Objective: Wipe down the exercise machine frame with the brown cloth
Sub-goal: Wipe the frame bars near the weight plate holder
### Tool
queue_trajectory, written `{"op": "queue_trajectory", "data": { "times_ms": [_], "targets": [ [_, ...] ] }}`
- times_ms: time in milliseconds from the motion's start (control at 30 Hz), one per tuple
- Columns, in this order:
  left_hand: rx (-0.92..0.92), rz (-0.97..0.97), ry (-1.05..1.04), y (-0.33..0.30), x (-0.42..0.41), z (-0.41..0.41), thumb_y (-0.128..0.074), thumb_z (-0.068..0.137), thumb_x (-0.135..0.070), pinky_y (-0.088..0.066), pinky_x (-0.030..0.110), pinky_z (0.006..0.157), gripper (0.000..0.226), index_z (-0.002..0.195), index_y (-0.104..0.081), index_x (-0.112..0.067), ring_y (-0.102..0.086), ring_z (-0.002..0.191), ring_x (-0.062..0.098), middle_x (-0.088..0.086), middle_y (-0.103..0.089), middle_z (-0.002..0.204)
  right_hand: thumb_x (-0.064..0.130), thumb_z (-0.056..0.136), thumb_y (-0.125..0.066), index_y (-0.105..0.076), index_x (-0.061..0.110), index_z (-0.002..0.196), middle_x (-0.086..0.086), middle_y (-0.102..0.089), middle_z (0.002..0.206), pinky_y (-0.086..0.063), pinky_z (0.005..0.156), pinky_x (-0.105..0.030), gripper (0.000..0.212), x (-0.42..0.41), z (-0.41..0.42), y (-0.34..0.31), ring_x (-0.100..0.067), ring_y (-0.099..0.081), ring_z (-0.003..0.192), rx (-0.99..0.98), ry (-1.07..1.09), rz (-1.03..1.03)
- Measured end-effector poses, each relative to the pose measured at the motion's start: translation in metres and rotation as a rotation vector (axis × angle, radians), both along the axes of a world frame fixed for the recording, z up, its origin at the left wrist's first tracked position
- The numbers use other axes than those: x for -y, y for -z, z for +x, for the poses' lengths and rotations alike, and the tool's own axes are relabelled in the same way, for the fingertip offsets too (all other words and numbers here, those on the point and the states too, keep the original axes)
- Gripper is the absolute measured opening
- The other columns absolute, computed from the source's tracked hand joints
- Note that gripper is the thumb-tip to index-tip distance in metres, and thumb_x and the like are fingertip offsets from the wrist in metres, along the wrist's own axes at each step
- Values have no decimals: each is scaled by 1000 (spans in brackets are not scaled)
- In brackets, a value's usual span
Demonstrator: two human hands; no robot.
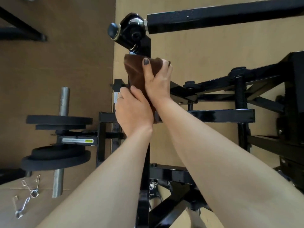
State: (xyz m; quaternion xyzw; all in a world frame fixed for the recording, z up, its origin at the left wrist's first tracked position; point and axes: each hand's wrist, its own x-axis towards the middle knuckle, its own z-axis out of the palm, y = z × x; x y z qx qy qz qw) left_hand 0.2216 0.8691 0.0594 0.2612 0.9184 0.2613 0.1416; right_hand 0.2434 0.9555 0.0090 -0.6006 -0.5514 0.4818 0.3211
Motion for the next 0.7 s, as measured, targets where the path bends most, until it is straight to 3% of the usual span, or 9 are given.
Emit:
{"op": "queue_trajectory", "data": {
  "times_ms": [100, 333, 467, 600, 700],
  "targets": [
    [-40, 7, 14, 11, -1, -1, -32, 109, -48, -44, 35, 66, 38, 93, -49, -18, -55, 81, 19, -10, -43, 82, 64, 99, -46, -42, 15, 137, -4, -43, 125, -47, 84, -35, 62, -17, 8, 27, -22, -52, 109, 53, 20, -58],
    [19, -7, -12, 17, -2, -5, -34, 110, -46, -42, 28, 61, 39, 85, -46, -20, -55, 82, 19, -5, -50, 85, 64, 101, -44, -43, 12, 135, -8, -42, 131, -45, 97, -38, 62, -42, 56, 98, -28, -50, 118, 126, 149, -220],
    [2, -8, -10, 17, -2, -6, -32, 110, -45, -34, 27, 61, 44, 87, -48, -12, -52, 83, 22, 0, -52, 85, 64, 100, -46, -41, 9, 140, -15, -41, 140, -39, 92, -33, 68, -54, 73, 129, -34, -50, 126, 254, 271, -318],
    [-19, -10, -5, 20, -1, -5, -31, 110, -45, -34, 16, 57, 43, 86, -47, -13, -45, 75, 14, -2, -49, 83, 68, 99, -42, -32, 9, 150, -17, -34, 148, -43, 103, -43, 79, -65, 94, 154, -38, -47, 132, 392, 382, -514],
    [-11, 1, -6, 22, 0, -6, -32, 110, -45, -34, 5, 60, 43, 85, -46, -13, -46, 73, 10, -3, -48, 81, 74, 94, -47, -22, 13, 156, -16, -29, 154, -41, 107, -49, 91, -71, 109, 167, -38, -40, 138, 342, 409, -669]
  ]
}}
